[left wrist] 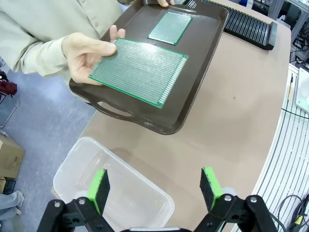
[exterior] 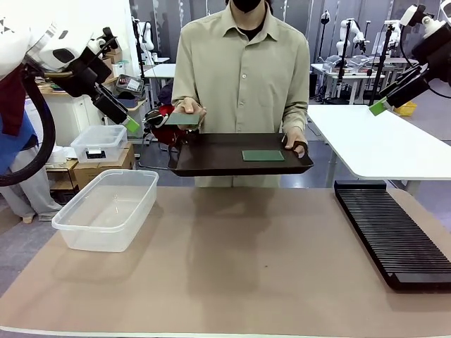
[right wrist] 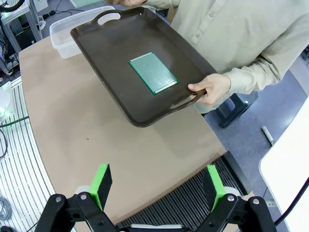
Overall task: Sort PCBs into racks and boxes based on the side picked up.
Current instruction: Pick up the Blank PCB handed by the Human.
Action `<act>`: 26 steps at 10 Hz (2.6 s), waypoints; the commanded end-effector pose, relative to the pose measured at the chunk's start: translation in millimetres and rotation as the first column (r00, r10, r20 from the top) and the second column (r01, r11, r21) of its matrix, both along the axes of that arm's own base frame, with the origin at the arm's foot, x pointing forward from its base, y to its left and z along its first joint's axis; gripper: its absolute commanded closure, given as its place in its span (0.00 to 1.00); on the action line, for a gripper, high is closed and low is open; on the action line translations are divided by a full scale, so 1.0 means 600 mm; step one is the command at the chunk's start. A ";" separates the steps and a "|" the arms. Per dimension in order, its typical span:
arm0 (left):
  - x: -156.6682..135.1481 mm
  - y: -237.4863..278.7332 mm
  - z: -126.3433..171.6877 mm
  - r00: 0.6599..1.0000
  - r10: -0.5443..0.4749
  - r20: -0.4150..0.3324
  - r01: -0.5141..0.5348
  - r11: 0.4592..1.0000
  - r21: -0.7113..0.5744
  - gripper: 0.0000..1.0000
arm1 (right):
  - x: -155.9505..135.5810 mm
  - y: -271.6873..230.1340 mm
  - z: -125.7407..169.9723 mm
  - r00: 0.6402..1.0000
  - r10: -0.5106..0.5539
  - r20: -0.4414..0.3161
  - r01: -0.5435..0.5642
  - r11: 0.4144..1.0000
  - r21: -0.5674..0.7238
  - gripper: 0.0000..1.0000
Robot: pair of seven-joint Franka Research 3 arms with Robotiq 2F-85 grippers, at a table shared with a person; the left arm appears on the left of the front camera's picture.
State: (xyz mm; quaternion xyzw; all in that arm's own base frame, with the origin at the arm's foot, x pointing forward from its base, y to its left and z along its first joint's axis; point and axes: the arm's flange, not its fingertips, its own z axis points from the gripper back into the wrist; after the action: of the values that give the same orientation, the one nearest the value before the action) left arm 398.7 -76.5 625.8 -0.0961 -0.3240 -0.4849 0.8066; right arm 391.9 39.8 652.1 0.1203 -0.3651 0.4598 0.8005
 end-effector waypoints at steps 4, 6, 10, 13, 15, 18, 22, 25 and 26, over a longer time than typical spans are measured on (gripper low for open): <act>-0.001 0.001 -0.002 1.000 0.007 0.010 -0.007 1.000 -0.002 0.00 | 0.000 -0.002 -0.005 1.000 0.017 -0.001 -0.017 1.000 -0.005 0.00; 0.012 -0.001 0.005 0.998 0.037 -0.053 -0.038 0.999 -0.013 0.00 | 0.000 -0.002 -0.005 1.000 0.017 -0.001 -0.017 1.000 -0.005 0.00; 0.084 0.015 0.013 0.825 0.228 -0.516 -0.376 0.904 -0.203 0.00 | 0.000 -0.002 -0.005 1.000 0.017 -0.001 -0.017 1.000 -0.005 0.00; 0.135 0.049 -0.034 0.720 0.120 -0.684 -0.484 0.792 -0.371 0.00 | 0.000 -0.002 -0.005 1.000 0.017 -0.001 -0.017 1.000 -0.005 0.00; 0.139 0.042 -0.064 0.736 0.189 -0.650 -0.487 0.815 -0.314 0.00 | 0.000 -0.002 -0.005 1.000 0.017 -0.001 -0.017 1.000 -0.005 0.00; 0.136 0.051 -0.041 0.716 0.128 -0.687 -0.484 0.799 -0.356 0.00 | 0.000 -0.002 -0.005 1.000 0.017 -0.001 -0.017 1.000 -0.005 0.00; 0.208 0.061 -0.102 0.480 0.010 -0.877 -0.735 0.551 -0.396 0.00 | 0.000 -0.002 -0.005 1.000 0.017 -0.001 -0.017 1.000 -0.005 0.00; 0.235 0.057 -0.113 0.400 -0.190 -0.897 -0.730 0.525 -0.437 0.00 | 0.000 -0.002 -0.005 1.000 0.017 -0.001 -0.017 1.000 -0.005 0.00; 0.243 0.056 -0.115 0.387 -0.231 -0.893 -0.706 0.548 -0.448 0.00 | 0.000 -0.002 -0.005 1.000 0.017 -0.001 -0.017 1.000 -0.005 0.00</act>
State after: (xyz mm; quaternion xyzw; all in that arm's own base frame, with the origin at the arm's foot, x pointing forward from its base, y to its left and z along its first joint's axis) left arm 536.5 -45.9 552.4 -0.6113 -0.0519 -0.0023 0.7897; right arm 392.0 39.7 651.7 0.1192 -0.3645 0.4595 0.8011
